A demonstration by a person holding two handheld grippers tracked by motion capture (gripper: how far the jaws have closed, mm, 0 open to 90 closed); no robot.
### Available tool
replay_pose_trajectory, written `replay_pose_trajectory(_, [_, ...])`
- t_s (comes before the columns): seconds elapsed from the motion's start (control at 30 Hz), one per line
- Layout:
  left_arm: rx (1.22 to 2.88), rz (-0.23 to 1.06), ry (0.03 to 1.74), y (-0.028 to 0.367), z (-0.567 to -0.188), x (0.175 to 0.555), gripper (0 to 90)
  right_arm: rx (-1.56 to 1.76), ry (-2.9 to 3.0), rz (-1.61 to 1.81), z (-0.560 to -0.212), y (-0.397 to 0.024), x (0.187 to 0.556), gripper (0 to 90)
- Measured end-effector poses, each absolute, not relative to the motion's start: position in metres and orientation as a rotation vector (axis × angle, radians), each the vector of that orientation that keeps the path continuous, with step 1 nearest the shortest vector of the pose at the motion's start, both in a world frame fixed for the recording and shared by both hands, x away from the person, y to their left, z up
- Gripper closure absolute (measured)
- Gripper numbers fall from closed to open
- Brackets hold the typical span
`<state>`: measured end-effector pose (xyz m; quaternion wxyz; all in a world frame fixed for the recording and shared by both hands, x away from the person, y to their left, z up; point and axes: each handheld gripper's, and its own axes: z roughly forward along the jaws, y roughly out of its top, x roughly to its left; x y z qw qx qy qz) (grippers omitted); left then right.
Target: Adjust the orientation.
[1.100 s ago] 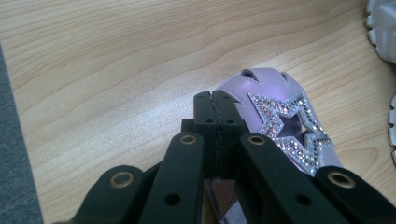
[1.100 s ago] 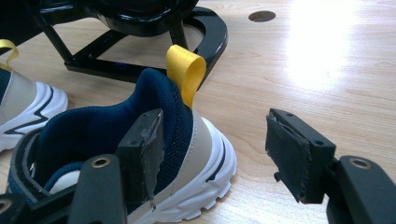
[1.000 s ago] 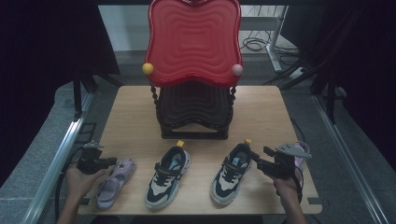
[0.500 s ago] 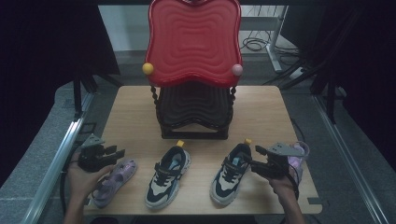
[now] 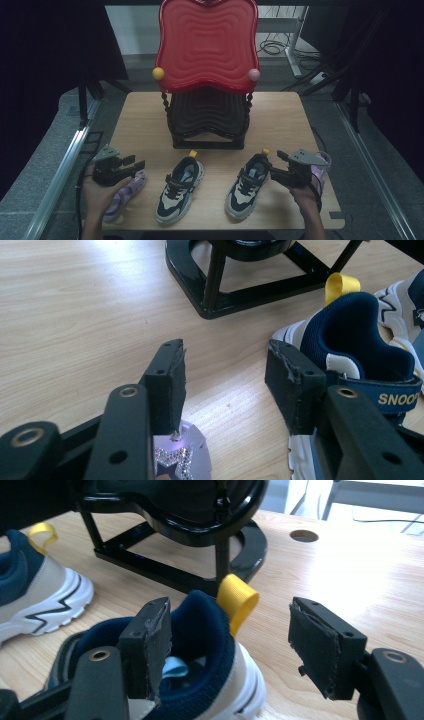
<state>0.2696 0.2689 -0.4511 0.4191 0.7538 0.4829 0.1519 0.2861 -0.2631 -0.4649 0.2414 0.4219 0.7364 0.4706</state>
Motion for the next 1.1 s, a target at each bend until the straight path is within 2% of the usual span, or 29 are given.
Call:
replay_pose_trajectory(0.43, [1.904, 0.397, 1.187, 0.26, -0.451, 0.261, 49.9, 1.202, 1.989, 1.27, -0.47, -0.296, 0.25, 40.2])
replay_pose_trajectory(0.63, [1.927, 0.379, 1.192, 0.253, -0.452, 0.26, 44.1, 1.253, 1.971, 1.241, -0.47, -0.319, 0.237, 44.0])
replay_pose_trajectory(0.7, [1.935, 0.374, 1.19, 0.252, -0.452, 0.259, 43.4, 1.272, 1.956, 1.233, -0.467, -0.332, 0.234, 50.0])
replay_pose_trajectory(0.77, [1.942, 0.371, 1.186, 0.251, -0.452, 0.259, 43.1, 1.275, 1.95, 1.237, -0.466, -0.337, 0.231, 51.6])
replay_pose_trajectory(0.87, [1.928, 0.384, 1.194, 0.255, -0.451, 0.261, 42.7, 1.311, 1.939, 1.202, -0.469, -0.356, 0.222, 61.5])
replay_pose_trajectory(0.9, [1.928, 0.384, 1.194, 0.255, -0.451, 0.261, 42.6, 1.311, 1.939, 1.202, -0.469, -0.356, 0.222, 61.5])
replay_pose_trajectory(0.93, [1.928, 0.384, 1.194, 0.255, -0.45, 0.26, 42.6, 1.33, 1.93, 1.19, -0.471, -0.361, 0.22, 65.0])
replay_pose_trajectory(0.97, [1.932, 0.386, 1.191, 0.257, -0.45, 0.26, 42.5, 1.37, 1.918, 1.161, -0.475, -0.373, 0.216, 72.9])
replay_pose_trajectory(1.0, [1.932, 0.386, 1.191, 0.257, -0.45, 0.26, 42.5, 1.37, 1.918, 1.161, -0.475, -0.373, 0.216, 72.9])
replay_pose_trajectory(1.07, [1.928, 0.389, 1.194, 0.259, -0.449, 0.258, 42.5, 1.402, 1.913, 1.125, -0.48, -0.384, 0.213, 80.3])
replay_pose_trajectory(1.1, [1.928, 0.389, 1.194, 0.259, -0.449, 0.258, 42.5, 1.402, 1.913, 1.125, -0.48, -0.384, 0.213, 80.3])
